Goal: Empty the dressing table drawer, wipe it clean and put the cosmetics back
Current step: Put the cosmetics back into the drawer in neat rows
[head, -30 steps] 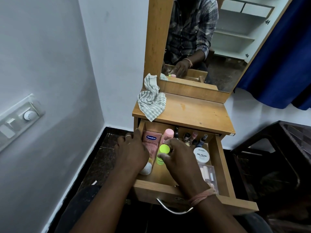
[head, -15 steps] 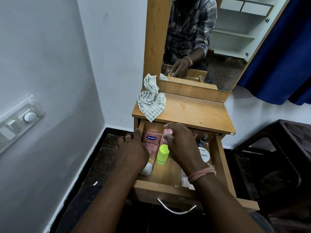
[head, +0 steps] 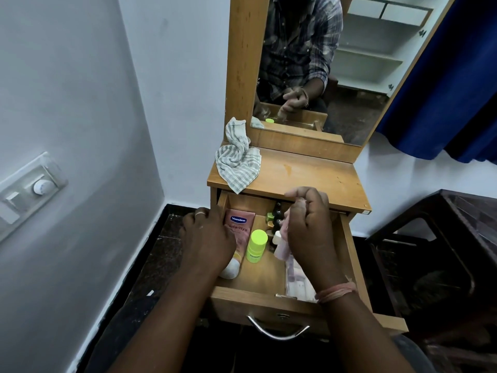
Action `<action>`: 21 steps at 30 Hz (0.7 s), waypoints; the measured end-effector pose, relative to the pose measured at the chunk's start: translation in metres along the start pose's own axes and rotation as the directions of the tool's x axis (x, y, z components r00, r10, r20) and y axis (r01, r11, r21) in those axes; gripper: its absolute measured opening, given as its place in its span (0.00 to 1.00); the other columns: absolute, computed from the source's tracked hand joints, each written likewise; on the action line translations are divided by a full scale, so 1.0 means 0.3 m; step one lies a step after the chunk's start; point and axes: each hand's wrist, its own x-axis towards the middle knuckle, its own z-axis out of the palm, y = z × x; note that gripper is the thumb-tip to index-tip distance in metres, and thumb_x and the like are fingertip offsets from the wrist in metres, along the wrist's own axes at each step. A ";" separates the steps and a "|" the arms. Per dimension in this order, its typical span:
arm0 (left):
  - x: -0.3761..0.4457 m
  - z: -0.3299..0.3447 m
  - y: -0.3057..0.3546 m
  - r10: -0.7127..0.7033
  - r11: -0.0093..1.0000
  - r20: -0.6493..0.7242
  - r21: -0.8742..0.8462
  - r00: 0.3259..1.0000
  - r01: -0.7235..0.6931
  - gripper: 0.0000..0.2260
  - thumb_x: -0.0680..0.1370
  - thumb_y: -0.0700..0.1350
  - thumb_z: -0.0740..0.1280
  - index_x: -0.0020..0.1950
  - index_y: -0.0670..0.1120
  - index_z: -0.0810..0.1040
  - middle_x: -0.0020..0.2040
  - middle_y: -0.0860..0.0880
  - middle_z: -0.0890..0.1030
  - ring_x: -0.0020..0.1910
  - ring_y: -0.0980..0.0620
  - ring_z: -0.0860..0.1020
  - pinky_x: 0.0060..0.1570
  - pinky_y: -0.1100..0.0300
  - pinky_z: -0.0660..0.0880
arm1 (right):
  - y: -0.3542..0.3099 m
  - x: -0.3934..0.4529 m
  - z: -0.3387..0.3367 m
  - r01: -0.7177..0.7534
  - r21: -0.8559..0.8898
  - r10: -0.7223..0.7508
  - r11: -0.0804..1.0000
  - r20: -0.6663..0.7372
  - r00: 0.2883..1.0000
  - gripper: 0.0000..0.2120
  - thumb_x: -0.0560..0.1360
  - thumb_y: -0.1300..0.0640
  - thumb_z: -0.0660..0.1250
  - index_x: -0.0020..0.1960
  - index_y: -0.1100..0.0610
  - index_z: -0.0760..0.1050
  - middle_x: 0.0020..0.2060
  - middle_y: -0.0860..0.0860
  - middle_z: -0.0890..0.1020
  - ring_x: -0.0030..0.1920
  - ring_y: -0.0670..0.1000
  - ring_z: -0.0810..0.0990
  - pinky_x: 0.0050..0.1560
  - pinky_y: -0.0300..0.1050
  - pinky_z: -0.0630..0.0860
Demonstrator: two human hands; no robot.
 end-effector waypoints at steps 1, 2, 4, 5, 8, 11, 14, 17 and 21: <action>-0.001 0.001 0.000 -0.001 1.000 0.005 0.005 1.000 0.001 0.21 0.79 0.48 0.64 0.72 0.49 0.72 0.68 0.41 0.74 0.68 0.38 0.67 0.64 0.44 0.68 | 0.000 -0.002 0.005 0.009 -0.017 -0.008 1.000 0.034 0.999 0.11 0.79 0.52 0.55 0.51 0.42 0.74 0.52 0.48 0.73 0.47 0.52 0.81 0.47 0.60 0.81; -0.002 0.003 0.000 -0.001 1.000 0.012 0.006 1.000 0.001 0.21 0.78 0.48 0.64 0.71 0.49 0.72 0.67 0.41 0.74 0.68 0.38 0.67 0.64 0.44 0.68 | 0.001 -0.005 0.007 0.023 -0.060 -0.018 0.998 0.083 0.996 0.09 0.79 0.53 0.57 0.51 0.43 0.75 0.51 0.47 0.73 0.46 0.49 0.80 0.47 0.58 0.81; -0.002 0.005 0.002 0.000 1.000 0.023 0.006 1.000 0.000 0.20 0.78 0.49 0.64 0.71 0.49 0.72 0.68 0.41 0.74 0.68 0.38 0.67 0.64 0.44 0.68 | 0.009 -0.013 0.009 0.086 -0.171 -0.048 0.982 0.216 0.975 0.06 0.80 0.55 0.65 0.53 0.45 0.77 0.51 0.44 0.72 0.47 0.39 0.77 0.45 0.38 0.78; -0.002 0.006 0.002 0.000 1.000 0.025 0.009 1.000 0.000 0.20 0.78 0.49 0.64 0.71 0.49 0.72 0.68 0.41 0.74 0.68 0.38 0.67 0.64 0.45 0.67 | 0.010 -0.018 0.010 0.102 -0.220 -0.037 0.970 0.283 0.958 0.07 0.79 0.54 0.69 0.55 0.45 0.77 0.52 0.43 0.72 0.48 0.36 0.76 0.44 0.32 0.75; -0.002 0.003 0.002 -0.003 1.000 0.024 0.015 1.000 0.002 0.20 0.79 0.49 0.64 0.71 0.49 0.71 0.68 0.41 0.74 0.69 0.38 0.67 0.64 0.45 0.67 | 0.024 -0.040 0.028 0.135 -0.374 0.045 0.918 0.434 0.900 0.15 0.75 0.50 0.73 0.61 0.42 0.77 0.55 0.41 0.72 0.50 0.40 0.75 0.49 0.39 0.77; -0.003 -0.003 0.004 -0.005 1.000 0.028 0.010 1.000 0.005 0.20 0.79 0.49 0.64 0.72 0.49 0.71 0.68 0.41 0.74 0.69 0.39 0.67 0.64 0.46 0.67 | 0.045 -0.048 0.051 0.137 -0.460 0.109 0.878 0.469 0.877 0.13 0.74 0.50 0.74 0.58 0.46 0.80 0.54 0.44 0.81 0.52 0.45 0.78 0.51 0.47 0.78; -0.002 -0.006 0.006 -0.009 1.000 0.034 0.000 0.999 0.009 0.21 0.79 0.49 0.64 0.72 0.49 0.70 0.69 0.41 0.74 0.70 0.39 0.67 0.65 0.45 0.67 | 0.061 -0.049 0.069 0.131 -0.515 0.118 0.847 0.423 0.899 0.16 0.74 0.54 0.72 0.61 0.49 0.80 0.53 0.47 0.84 0.51 0.48 0.80 0.51 0.46 0.78; -0.003 -0.009 0.008 -0.011 1.000 0.044 -0.003 0.999 0.011 0.22 0.80 0.49 0.63 0.74 0.49 0.68 0.70 0.42 0.73 0.71 0.39 0.66 0.66 0.45 0.66 | 0.051 -0.030 0.077 0.079 -0.500 0.116 0.863 0.348 0.930 0.17 0.75 0.55 0.72 0.63 0.50 0.80 0.55 0.48 0.84 0.53 0.48 0.81 0.53 0.50 0.80; -0.002 -0.013 0.011 -0.015 1.000 0.052 0.001 0.999 0.015 0.22 0.80 0.49 0.63 0.75 0.50 0.67 0.71 0.42 0.72 0.71 0.39 0.66 0.67 0.45 0.66 | 0.031 0.020 0.100 0.057 -0.516 0.110 0.854 0.288 0.951 0.19 0.75 0.55 0.73 0.65 0.51 0.78 0.60 0.49 0.82 0.58 0.50 0.81 0.57 0.52 0.80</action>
